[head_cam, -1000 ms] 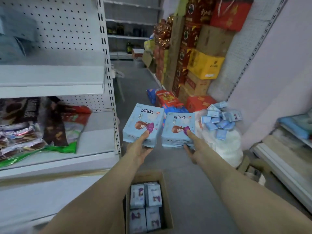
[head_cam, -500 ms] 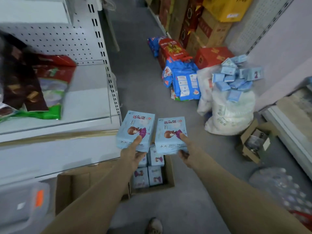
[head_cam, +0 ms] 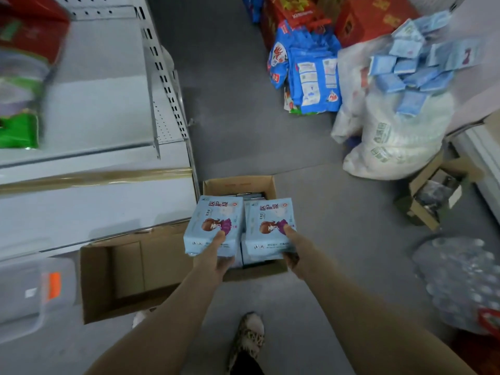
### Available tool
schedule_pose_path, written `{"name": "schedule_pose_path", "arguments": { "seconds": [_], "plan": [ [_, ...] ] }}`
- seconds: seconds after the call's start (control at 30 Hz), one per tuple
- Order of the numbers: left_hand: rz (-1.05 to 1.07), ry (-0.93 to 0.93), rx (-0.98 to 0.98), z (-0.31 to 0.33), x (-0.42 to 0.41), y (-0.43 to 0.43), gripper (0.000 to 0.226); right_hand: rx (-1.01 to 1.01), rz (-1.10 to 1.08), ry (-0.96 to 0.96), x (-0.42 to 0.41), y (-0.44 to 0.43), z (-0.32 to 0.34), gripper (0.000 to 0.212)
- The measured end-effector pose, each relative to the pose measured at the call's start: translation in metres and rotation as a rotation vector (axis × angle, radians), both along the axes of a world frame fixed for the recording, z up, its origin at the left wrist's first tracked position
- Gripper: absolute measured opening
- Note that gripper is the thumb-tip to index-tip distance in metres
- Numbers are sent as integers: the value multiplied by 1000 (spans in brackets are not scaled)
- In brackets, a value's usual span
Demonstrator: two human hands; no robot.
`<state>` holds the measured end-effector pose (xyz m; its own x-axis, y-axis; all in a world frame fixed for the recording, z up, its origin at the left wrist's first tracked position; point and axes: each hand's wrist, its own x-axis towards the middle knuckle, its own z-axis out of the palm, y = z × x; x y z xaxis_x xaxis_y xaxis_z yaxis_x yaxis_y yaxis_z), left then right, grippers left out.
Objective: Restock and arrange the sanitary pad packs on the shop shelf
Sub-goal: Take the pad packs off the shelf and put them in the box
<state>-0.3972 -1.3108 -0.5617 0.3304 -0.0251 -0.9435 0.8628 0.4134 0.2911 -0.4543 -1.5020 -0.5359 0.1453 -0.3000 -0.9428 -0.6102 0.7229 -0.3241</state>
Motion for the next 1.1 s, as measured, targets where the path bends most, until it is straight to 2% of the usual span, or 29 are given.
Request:
{"name": "schedule_pose_path", "arguments": {
  "seconds": [0.13,0.4,0.6,0.93,1.1],
  "plan": [
    [23,19,-29,-36,-7,2,48,3,45,66,-3,-2,-32,45],
    [69,76,24,-86,0,-10,50,5,72,105,10,-11,-79,54],
    [122,90,12,-102,6,-22,70,18,67,113,19,-11,-96,46],
    [51,94,-13,-118,4,-31,57,75,77,106,8,-27,-112,44],
    [-201,185,125,-123,4,-19,99,3,416,254,0,-31,-111,46]
  ]
}}
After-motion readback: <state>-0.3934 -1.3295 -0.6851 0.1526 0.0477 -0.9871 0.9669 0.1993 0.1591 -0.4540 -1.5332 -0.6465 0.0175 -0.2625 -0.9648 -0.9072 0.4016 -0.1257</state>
